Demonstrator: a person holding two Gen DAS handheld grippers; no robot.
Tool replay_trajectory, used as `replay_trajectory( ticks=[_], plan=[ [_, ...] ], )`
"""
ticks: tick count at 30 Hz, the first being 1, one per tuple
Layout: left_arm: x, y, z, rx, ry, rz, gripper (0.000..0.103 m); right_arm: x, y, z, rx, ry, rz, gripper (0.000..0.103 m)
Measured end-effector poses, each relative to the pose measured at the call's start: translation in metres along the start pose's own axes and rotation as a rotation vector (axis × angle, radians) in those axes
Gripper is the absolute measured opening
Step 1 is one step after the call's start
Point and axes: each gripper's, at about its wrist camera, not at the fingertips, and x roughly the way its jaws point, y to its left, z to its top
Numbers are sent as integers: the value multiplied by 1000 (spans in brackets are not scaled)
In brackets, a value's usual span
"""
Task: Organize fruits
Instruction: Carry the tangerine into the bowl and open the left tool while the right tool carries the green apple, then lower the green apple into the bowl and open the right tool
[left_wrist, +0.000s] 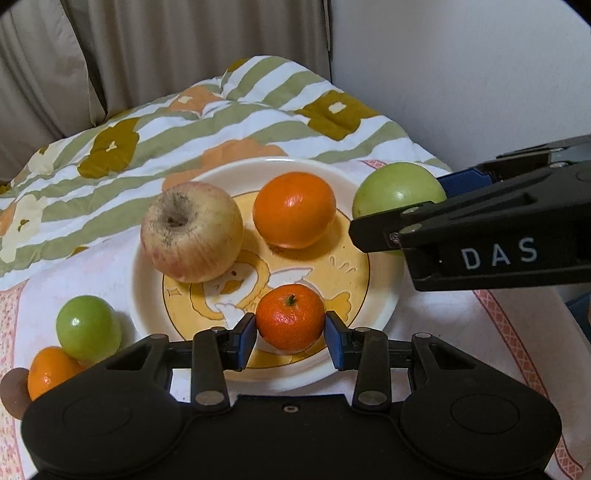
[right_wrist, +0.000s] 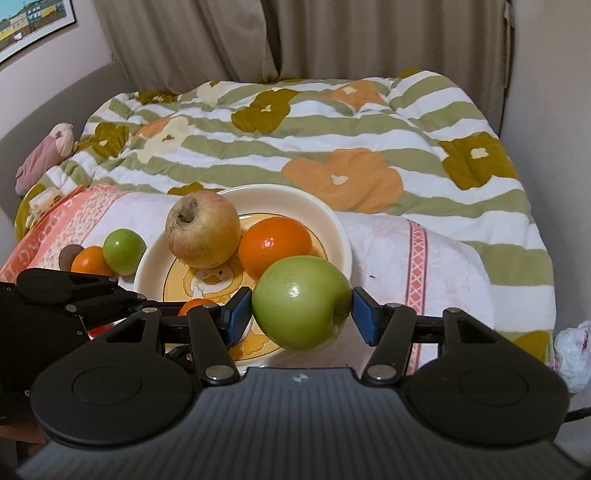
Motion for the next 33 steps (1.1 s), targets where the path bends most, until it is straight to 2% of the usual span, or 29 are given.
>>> replay_trajectory(
  ticks=[1,3,5,7,13,17,21,29,30,31,33],
  plan=[
    [-1,0,-1,1,-2,1,45,1,1,0,-7,0,4,73],
    [-3,0,-1,13,-8,20,56,4,2,2,-16,2,8,73],
    [-9,3,0,12,-21,39,80,5,2,2,-23,5,15,73],
    [-16,8,-1,-3,-32,33,87,6,3,2,-24,9,25,73],
    [-34,19,-8,-33,-28,59,88,11,9,2,-9,25,53,73],
    [-45,26,-15,-62,-35,70,92,18,15,2,-18,38,58,73],
    [-48,31,-17,-76,-24,83,92,25,21,0,-23,65,66,73],
    [-54,42,-22,-101,-23,95,94,34,23,-5,-28,63,72,74],
    [-55,42,-23,-104,-23,88,94,32,24,-5,-30,53,77,78],
    [-56,43,-23,-106,-23,80,94,30,25,-5,-36,40,81,90],
    [-58,42,-24,-108,-25,70,94,23,27,-6,-42,8,59,103]
  ],
)
